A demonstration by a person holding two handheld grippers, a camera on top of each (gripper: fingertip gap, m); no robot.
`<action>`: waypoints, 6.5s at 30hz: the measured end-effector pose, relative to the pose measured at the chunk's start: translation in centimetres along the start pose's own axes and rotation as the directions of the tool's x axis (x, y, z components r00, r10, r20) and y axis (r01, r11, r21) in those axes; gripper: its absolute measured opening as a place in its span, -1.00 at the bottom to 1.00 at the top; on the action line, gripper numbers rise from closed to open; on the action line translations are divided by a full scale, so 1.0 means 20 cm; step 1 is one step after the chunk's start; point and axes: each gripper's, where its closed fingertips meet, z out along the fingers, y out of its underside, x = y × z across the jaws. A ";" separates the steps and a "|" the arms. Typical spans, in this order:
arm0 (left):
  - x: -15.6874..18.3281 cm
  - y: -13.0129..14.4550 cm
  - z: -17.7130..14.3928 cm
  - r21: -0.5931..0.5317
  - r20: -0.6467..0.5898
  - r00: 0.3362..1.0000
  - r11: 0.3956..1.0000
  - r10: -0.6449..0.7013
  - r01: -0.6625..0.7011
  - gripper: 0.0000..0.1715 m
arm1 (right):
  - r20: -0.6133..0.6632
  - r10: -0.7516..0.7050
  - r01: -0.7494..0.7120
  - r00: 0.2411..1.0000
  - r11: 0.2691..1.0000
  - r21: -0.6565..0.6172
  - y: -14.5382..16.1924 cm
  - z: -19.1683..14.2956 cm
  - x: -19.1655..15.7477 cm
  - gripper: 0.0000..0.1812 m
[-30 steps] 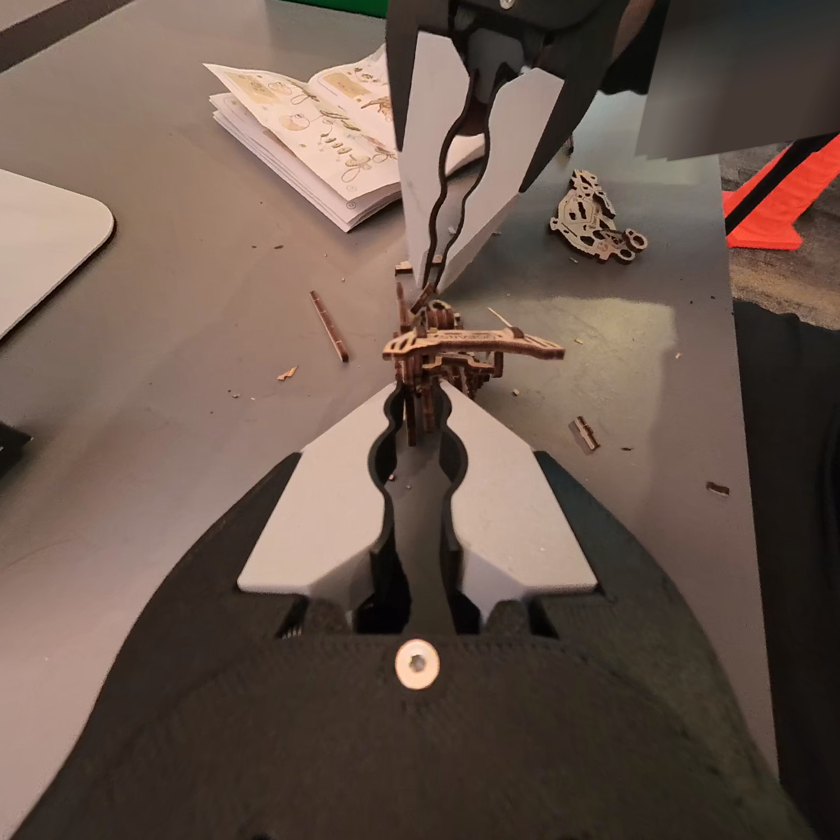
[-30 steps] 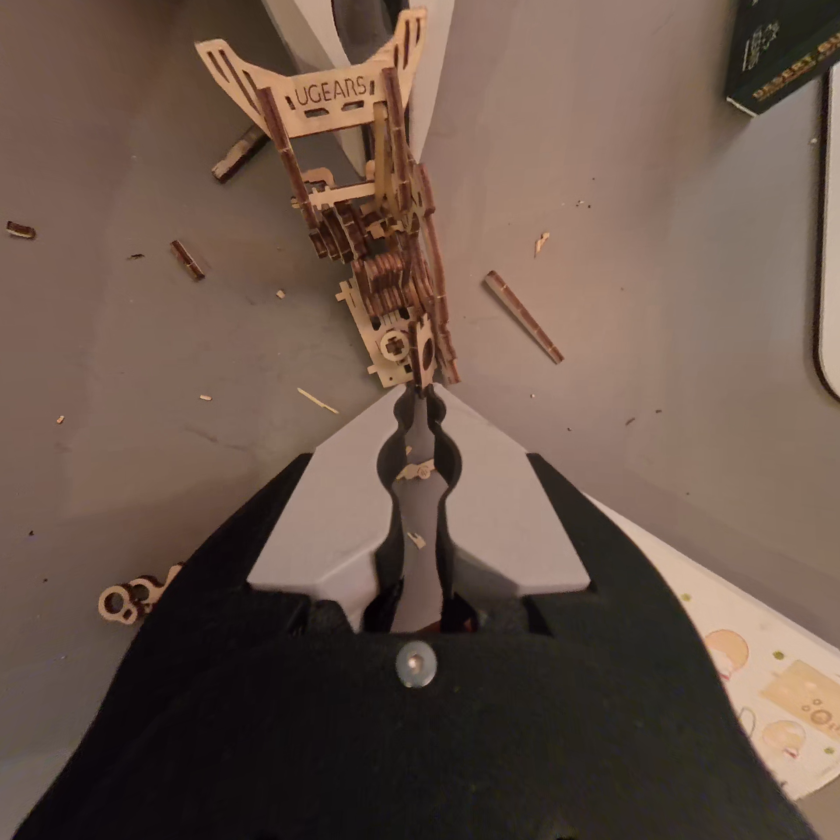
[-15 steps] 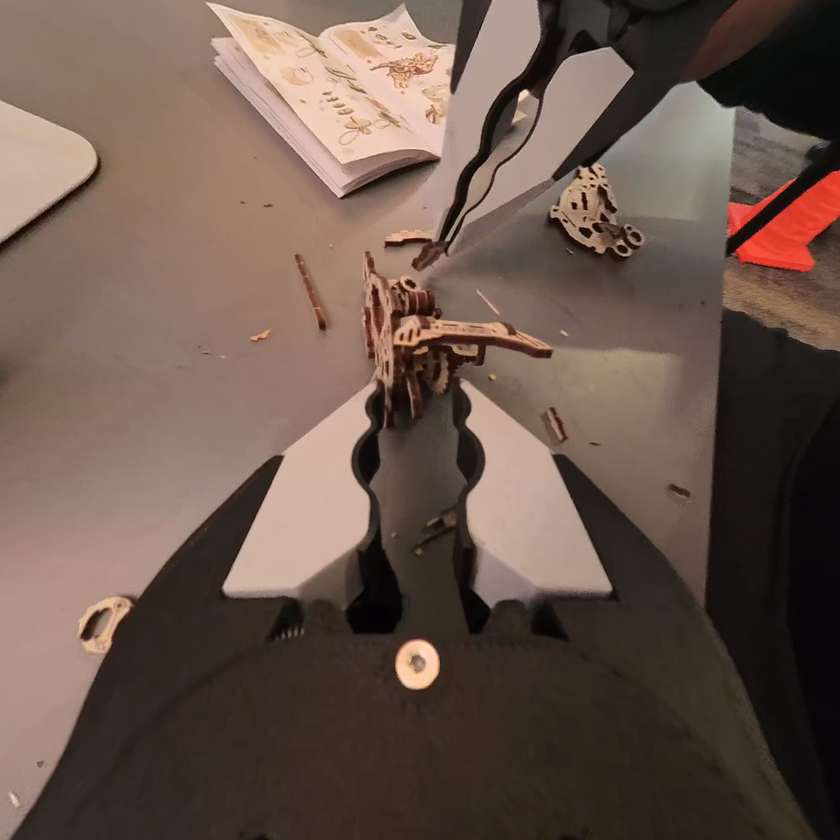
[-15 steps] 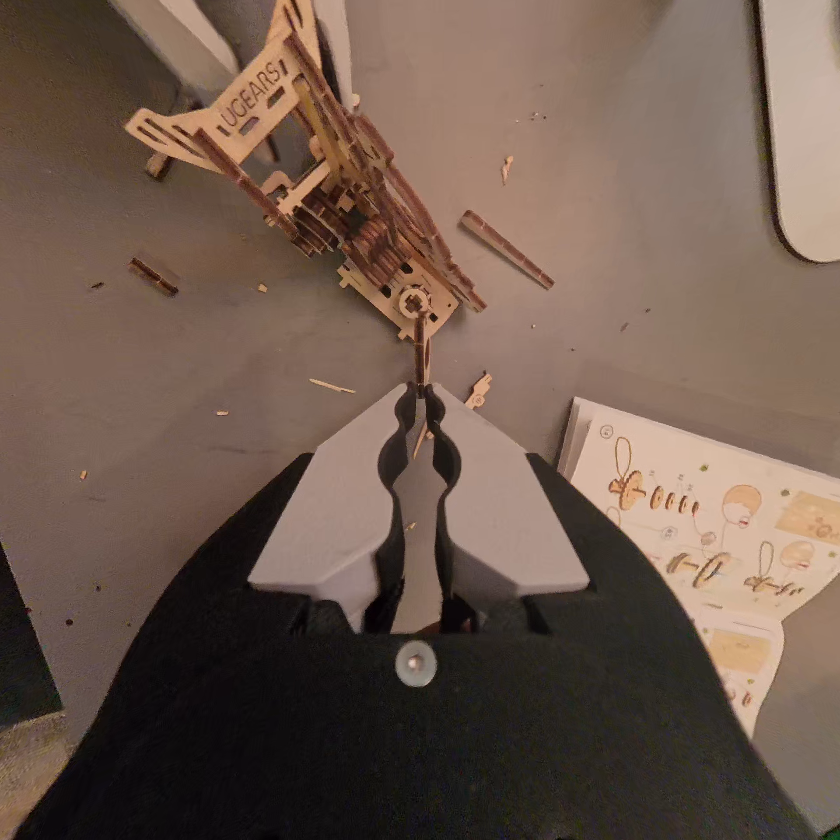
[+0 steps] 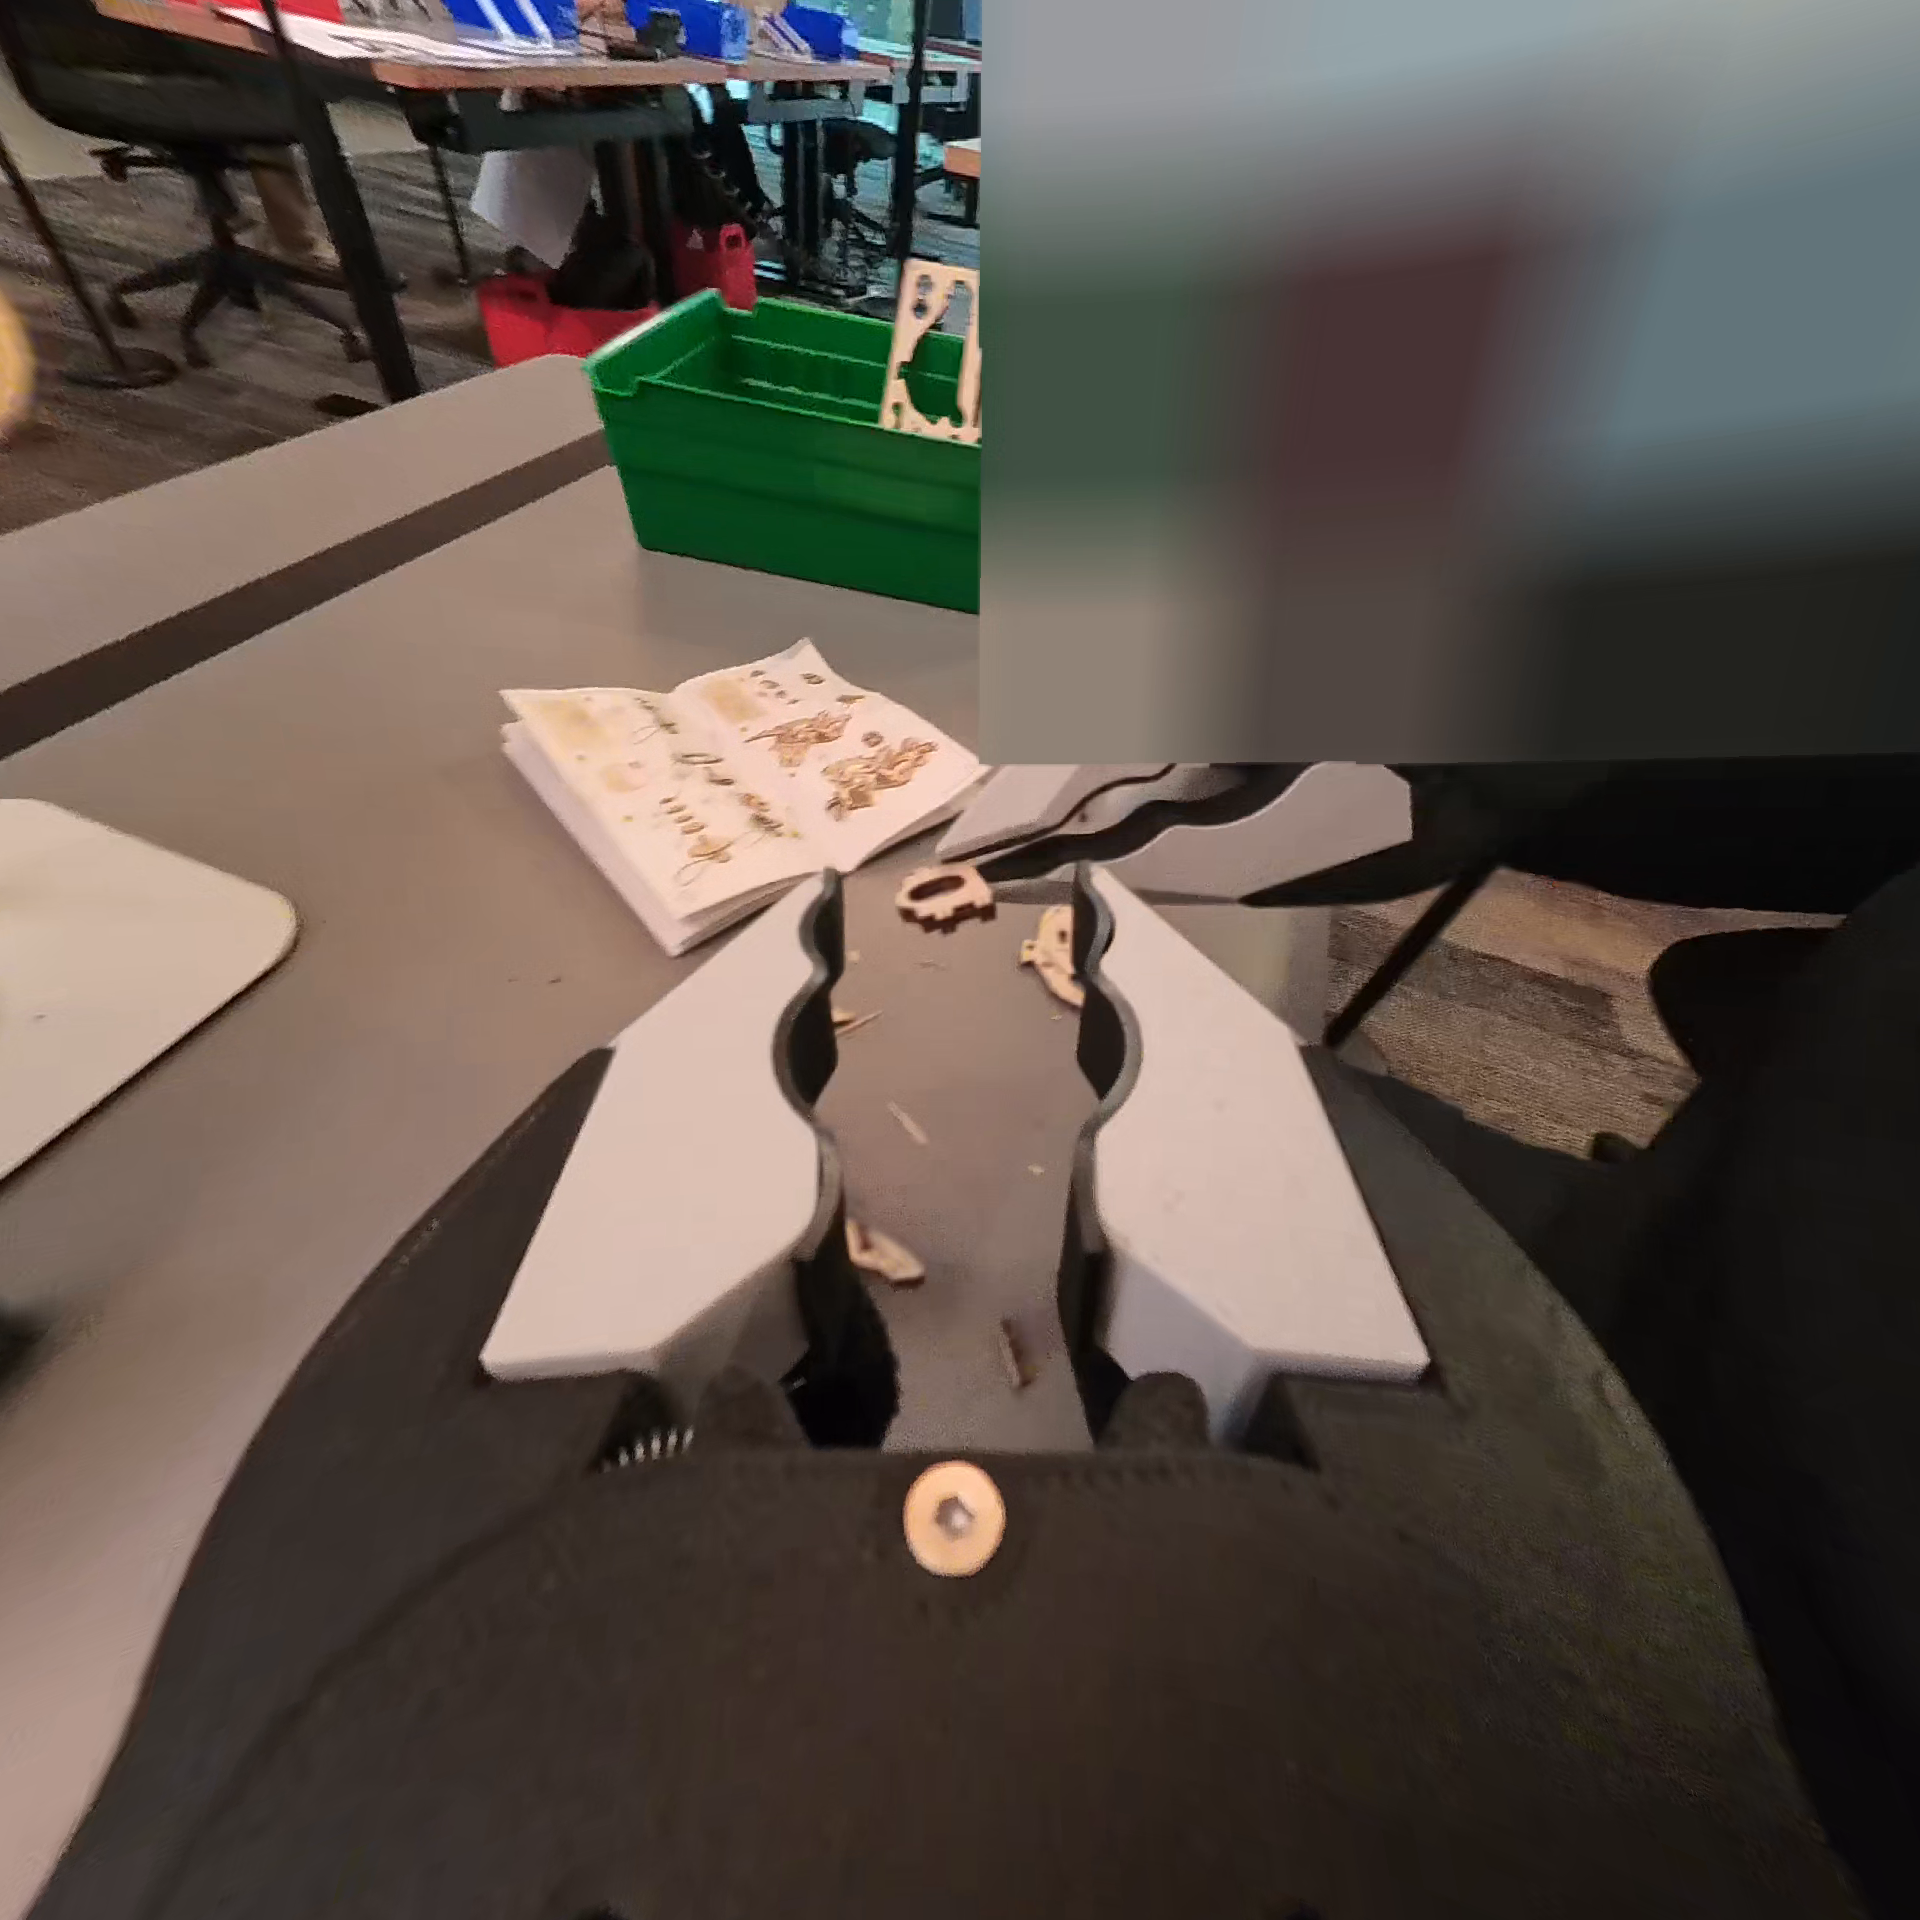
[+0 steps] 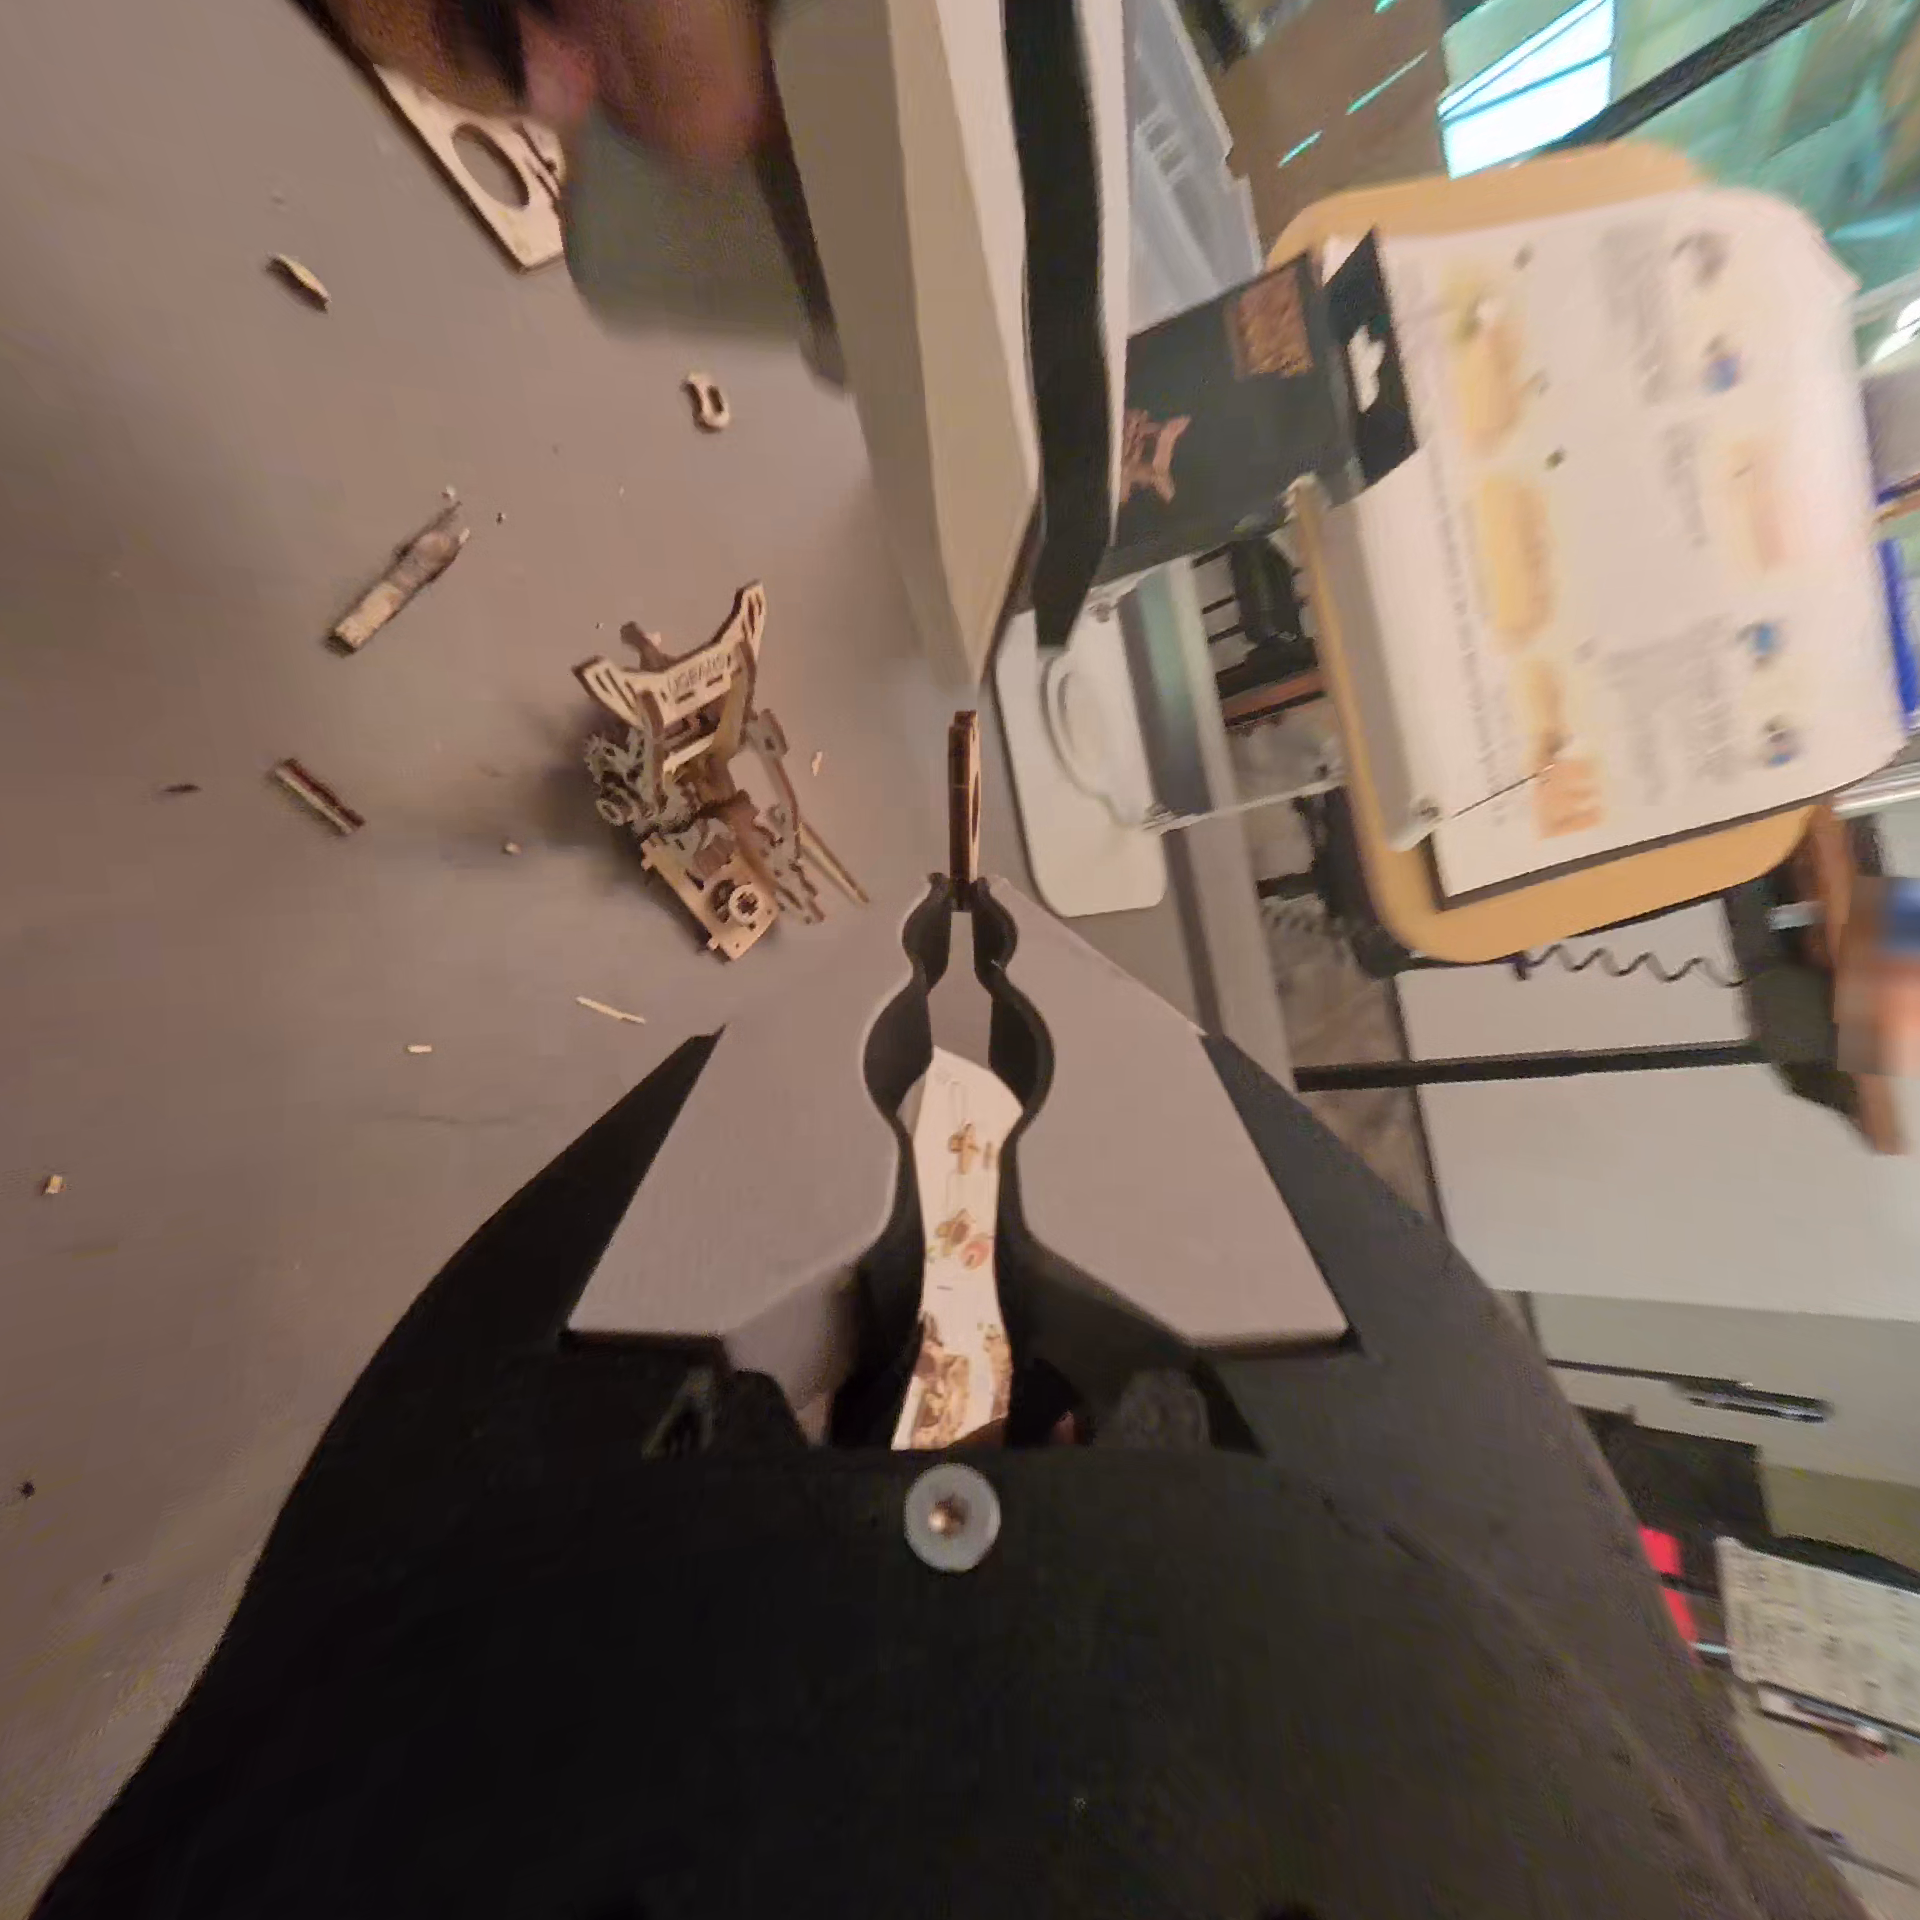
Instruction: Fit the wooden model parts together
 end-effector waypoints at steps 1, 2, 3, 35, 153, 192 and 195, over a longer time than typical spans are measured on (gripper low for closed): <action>0.02 0.01 0.03 -0.013 -0.017 1.000 1.000 -0.010 0.010 -0.53 | -0.025 -0.022 0.022 0.999 1.000 0.004 -0.02 -0.02 0.01 -1.00; 0.03 0.02 0.05 -0.031 -0.009 1.000 1.000 -0.007 0.007 -0.56 | -0.051 -0.041 0.042 0.998 0.999 0.007 -0.05 -0.04 0.03 -1.00; 0.04 0.01 0.05 -0.022 -0.012 1.000 1.000 0.005 -0.005 -0.63 | -0.067 -0.057 0.058 0.996 0.998 0.017 -0.07 -0.06 0.04 -1.00; 0.30 -0.23 -0.04 0.131 -0.406 0.846 0.939 0.344 -0.319 -0.72 | 0.457 0.426 -0.511 0.781 0.856 0.075 -0.20 -0.34 0.10 -0.87; -0.32 0.50 0.13 -0.456 -0.429 0.615 0.746 -0.662 0.485 -0.82 | 0.257 0.749 -0.624 0.611 0.655 -0.427 0.29 0.44 -0.31 -0.79; -0.22 0.48 0.15 -0.341 -0.387 0.799 0.876 -0.461 0.341 -0.82 | 0.144 0.958 -0.740 0.249 0.285 -0.609 0.32 0.39 -0.37 -0.83; -0.22 0.48 0.15 -0.339 -0.389 0.799 0.878 -0.458 0.338 -0.83 | 0.148 0.950 -0.733 0.276 0.307 -0.607 0.32 0.39 -0.37 -0.83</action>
